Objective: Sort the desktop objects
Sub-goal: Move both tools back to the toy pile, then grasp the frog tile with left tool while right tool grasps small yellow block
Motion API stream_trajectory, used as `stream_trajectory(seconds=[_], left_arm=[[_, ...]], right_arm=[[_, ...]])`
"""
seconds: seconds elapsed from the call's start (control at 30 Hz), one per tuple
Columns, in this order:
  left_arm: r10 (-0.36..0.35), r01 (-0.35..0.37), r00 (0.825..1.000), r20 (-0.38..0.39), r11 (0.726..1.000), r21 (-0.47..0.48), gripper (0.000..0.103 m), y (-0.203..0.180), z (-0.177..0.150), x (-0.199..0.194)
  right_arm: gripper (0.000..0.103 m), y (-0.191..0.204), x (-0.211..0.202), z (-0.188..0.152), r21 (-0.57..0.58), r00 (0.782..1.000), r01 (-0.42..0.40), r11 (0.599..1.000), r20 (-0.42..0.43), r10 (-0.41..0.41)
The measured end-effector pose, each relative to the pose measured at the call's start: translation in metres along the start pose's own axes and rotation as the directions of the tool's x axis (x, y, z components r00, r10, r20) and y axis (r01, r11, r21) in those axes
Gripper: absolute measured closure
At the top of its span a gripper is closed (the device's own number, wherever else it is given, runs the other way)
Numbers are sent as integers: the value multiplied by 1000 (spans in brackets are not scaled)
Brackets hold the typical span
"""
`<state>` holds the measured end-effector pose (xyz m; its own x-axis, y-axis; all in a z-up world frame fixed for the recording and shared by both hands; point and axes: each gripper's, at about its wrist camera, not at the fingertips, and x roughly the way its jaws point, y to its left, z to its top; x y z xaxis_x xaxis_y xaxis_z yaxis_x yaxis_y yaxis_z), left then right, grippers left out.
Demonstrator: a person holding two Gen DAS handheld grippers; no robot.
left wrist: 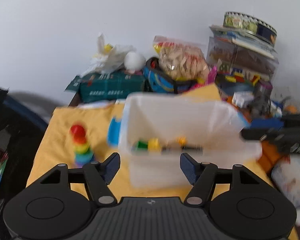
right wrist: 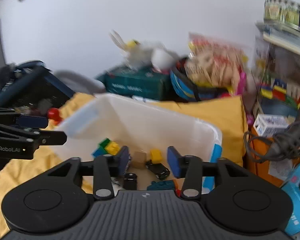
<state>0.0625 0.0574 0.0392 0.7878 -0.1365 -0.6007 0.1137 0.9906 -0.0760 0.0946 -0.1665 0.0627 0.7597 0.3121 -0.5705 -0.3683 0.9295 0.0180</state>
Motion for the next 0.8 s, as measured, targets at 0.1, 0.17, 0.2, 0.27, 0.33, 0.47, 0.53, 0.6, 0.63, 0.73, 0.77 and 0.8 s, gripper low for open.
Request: stream_trajectory(seconds=[0.1, 0.17, 0.2, 0.27, 0.33, 0.47, 0.53, 0.6, 0.63, 0.73, 0.77, 0.8], left_arm=[[19, -18, 997, -81, 1000, 16, 33, -1, -44, -7], [12, -10, 989, -147, 1000, 18, 34, -3, -73, -7], [-3, 4, 983, -184, 1000, 7, 34, -4, -86, -5], [-17, 13, 968, -251, 1000, -17, 34, -6, -109, -2], [-11, 6, 959, -282, 1000, -19, 35, -7, -126, -2], [47, -44, 959, -280, 999, 15, 35, 1, -131, 1], [59, -58, 960, -274, 998, 13, 35, 8, -126, 8], [48, -43, 962, -270, 999, 24, 36, 13, -121, 18], [39, -33, 962, -270, 999, 26, 37, 13, -118, 21], [6, 2, 965, -262, 1000, 29, 40, 14, -111, 28], [6, 7, 967, -255, 999, 50, 41, 11, -111, 29], [10, 10, 968, -252, 997, 77, 45, 8, -110, 30]], right_arm=[[55, 7, -24, -23, -33, 997, -75, 997, -10, 74], [55, 18, -27, -49, -86, 996, -65, 994, -71, 59], [55, 22, -26, -61, -101, 993, -67, 993, -106, 57], [57, 28, -16, -91, -98, 978, -90, 991, -199, 70], [58, 34, -7, -118, -98, 960, -79, 992, -275, 49], [58, 31, 5, -148, -110, 949, -22, 994, -315, -14], [57, 24, 8, -149, -113, 951, 25, 993, -303, -58], [56, 11, 15, -149, -84, 952, 57, 995, -294, -79], [56, 5, 20, -148, -71, 950, 72, 995, -300, -90], [56, -5, 38, -145, -39, 941, 82, 996, -325, -91], [57, -6, 39, -149, -35, 939, 84, 996, -331, -91], [58, -7, 40, -152, -32, 940, 83, 996, -330, -88]])
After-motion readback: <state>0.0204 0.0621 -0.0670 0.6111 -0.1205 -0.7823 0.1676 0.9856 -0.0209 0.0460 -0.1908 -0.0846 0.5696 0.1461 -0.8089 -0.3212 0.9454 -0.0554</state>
